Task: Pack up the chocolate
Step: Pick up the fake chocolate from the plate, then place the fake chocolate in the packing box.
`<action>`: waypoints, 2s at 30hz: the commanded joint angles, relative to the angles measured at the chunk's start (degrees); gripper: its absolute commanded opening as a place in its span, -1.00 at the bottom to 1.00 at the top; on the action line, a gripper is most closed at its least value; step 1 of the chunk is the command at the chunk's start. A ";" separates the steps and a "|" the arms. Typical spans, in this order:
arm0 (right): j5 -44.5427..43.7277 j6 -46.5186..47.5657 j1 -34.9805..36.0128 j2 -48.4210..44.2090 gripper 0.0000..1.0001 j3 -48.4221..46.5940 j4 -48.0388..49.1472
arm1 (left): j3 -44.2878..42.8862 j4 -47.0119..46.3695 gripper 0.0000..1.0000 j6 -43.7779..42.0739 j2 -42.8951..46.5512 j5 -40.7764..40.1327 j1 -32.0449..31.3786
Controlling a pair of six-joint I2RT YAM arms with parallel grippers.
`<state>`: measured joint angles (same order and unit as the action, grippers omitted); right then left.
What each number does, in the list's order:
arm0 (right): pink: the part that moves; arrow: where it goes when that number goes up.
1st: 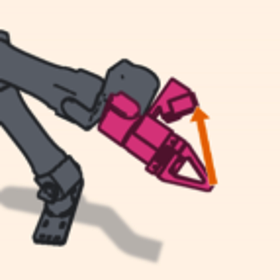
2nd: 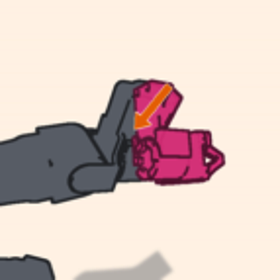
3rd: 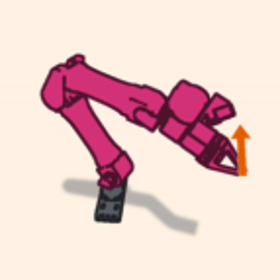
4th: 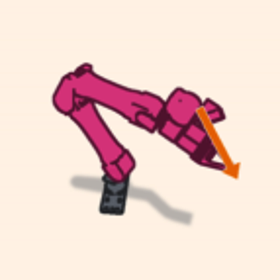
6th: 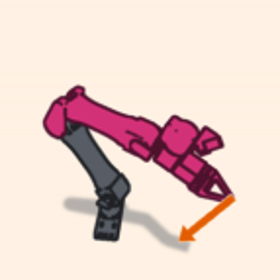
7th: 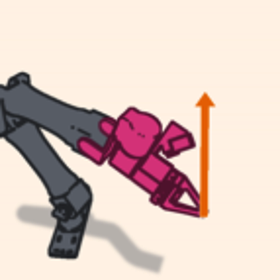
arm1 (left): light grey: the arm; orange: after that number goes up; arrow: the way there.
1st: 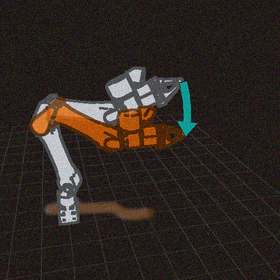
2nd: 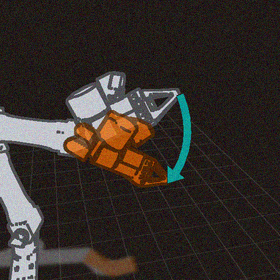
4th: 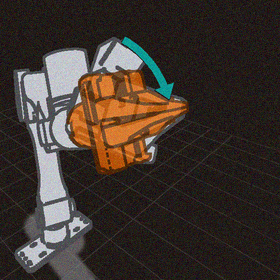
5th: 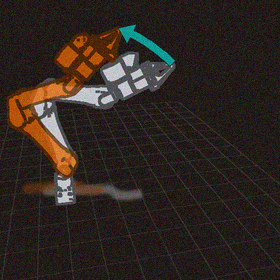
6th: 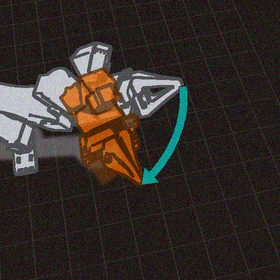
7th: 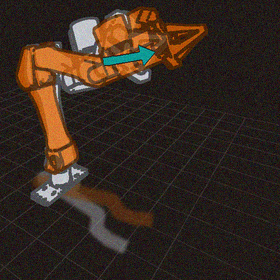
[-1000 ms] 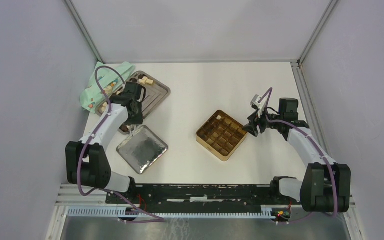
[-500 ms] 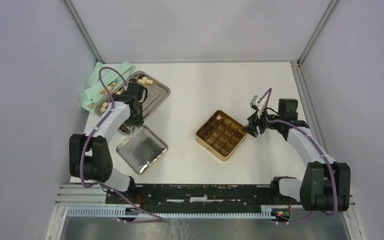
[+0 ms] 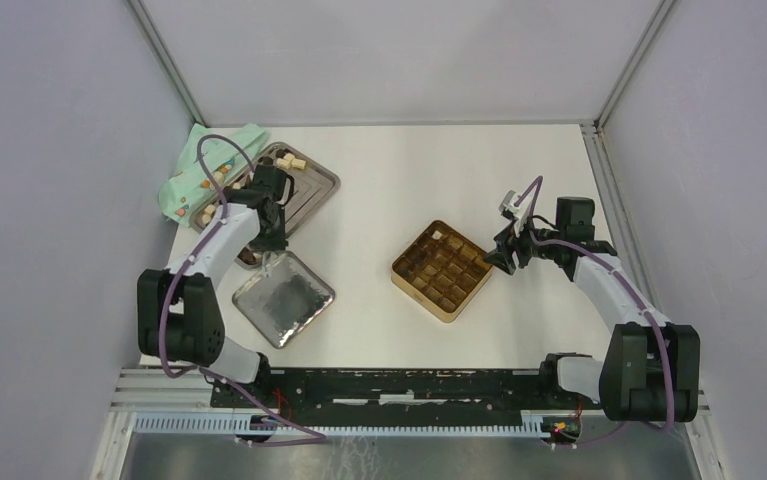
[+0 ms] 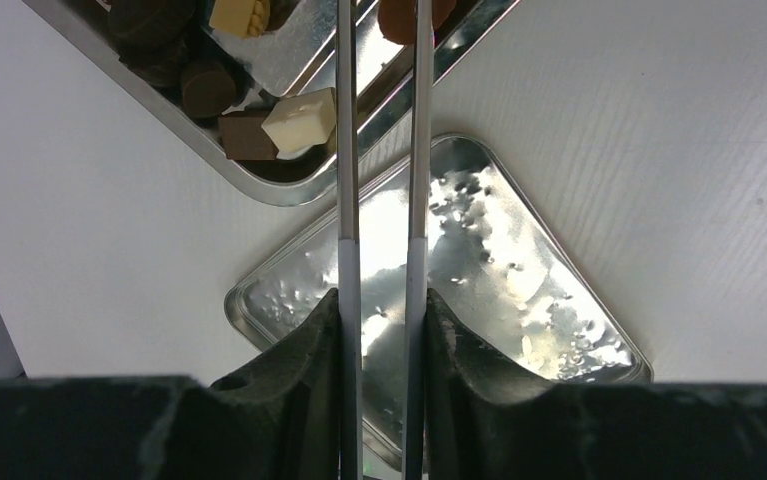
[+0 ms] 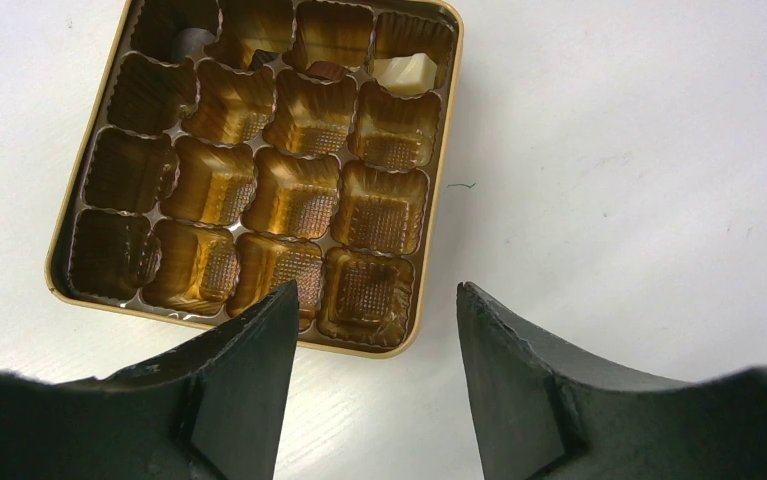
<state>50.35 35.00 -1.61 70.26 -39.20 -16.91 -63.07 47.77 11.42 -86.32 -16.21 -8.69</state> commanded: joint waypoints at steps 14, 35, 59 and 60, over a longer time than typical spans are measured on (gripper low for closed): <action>-0.20 2.08 0.22 1.05 0.30 -2.61 -0.20 | 2.05 -5.44 -0.96 6.65 22.59 29.26 -7.09; -1.74 4.55 -0.42 0.45 0.31 -2.81 -1.21 | 4.29 -9.33 -0.96 28.04 23.48 4.55 -60.04; -1.22 4.56 -0.42 1.03 0.31 -2.64 -1.35 | 0.13 -3.43 -0.86 26.19 11.32 -3.92 -62.17; -1.22 4.55 -0.42 1.03 0.31 -2.65 -1.27 | 0.14 -3.39 -0.82 26.13 11.23 -3.92 -62.19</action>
<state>48.84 38.89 -1.78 71.11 -39.94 -18.63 -60.36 45.36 37.52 -74.91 -18.04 -70.59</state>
